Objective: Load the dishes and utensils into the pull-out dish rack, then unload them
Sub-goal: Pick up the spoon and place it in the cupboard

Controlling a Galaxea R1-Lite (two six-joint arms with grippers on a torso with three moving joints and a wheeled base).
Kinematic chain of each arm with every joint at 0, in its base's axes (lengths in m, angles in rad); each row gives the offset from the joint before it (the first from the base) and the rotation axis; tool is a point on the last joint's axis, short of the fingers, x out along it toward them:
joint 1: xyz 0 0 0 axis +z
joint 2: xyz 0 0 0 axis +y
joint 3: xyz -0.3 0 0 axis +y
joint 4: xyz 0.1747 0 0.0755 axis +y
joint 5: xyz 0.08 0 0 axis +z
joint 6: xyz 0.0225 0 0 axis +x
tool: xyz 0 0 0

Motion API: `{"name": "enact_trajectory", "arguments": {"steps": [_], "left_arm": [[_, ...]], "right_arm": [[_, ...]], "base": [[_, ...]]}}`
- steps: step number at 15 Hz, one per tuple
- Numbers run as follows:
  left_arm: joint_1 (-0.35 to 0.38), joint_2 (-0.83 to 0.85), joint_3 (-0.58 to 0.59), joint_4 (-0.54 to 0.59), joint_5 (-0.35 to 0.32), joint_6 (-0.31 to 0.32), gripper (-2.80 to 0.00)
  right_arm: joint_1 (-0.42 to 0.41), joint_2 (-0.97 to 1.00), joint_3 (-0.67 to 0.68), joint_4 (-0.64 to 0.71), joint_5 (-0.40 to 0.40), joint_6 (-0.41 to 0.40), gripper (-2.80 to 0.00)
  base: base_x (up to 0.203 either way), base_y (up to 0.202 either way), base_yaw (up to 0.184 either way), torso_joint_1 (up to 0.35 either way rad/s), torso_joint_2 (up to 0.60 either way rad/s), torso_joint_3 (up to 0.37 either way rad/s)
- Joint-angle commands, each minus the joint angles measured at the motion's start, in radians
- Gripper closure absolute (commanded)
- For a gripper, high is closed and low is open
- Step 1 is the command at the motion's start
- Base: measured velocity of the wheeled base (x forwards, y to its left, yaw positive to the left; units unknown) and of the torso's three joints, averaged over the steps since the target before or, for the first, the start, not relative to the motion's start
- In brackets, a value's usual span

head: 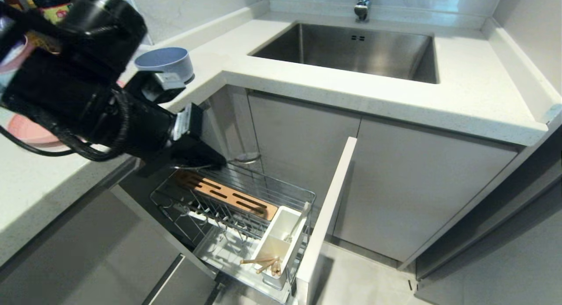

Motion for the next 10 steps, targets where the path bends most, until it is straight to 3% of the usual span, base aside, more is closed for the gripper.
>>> {"name": "enact_trajectory", "arguments": {"steps": [1, 3, 7, 10], "left_arm": [[-0.037, 0.106, 0.001, 0.01, 0.015, -0.019, 0.0], [-0.046, 0.166, 0.0, 0.021, 0.039, -0.027, 0.0], [-0.075, 0.267, -0.056, 0.151, 0.047, -0.027, 0.0], [-0.09, 0.301, -0.06, 0.163, 0.046, -0.027, 0.0]], "right_arm": [[0.0, 0.0, 0.0, 0.0, 0.0, 0.0, 0.0], [0.0, 0.0, 0.0, 0.0, 0.0, 0.0, 0.0], [0.0, 0.0, 0.0, 0.0, 0.0, 0.0, 0.0], [0.0, 0.0, 0.0, 0.0, 0.0, 0.0, 0.0]], "base": [[0.0, 0.0, 0.0, 0.0, 0.0, 0.0], [0.0, 0.0, 0.0, 0.0, 0.0, 0.0], [0.0, 0.0, 0.0, 0.0, 0.0, 0.0], [0.0, 0.0, 0.0, 0.0, 0.0, 0.0]]}}
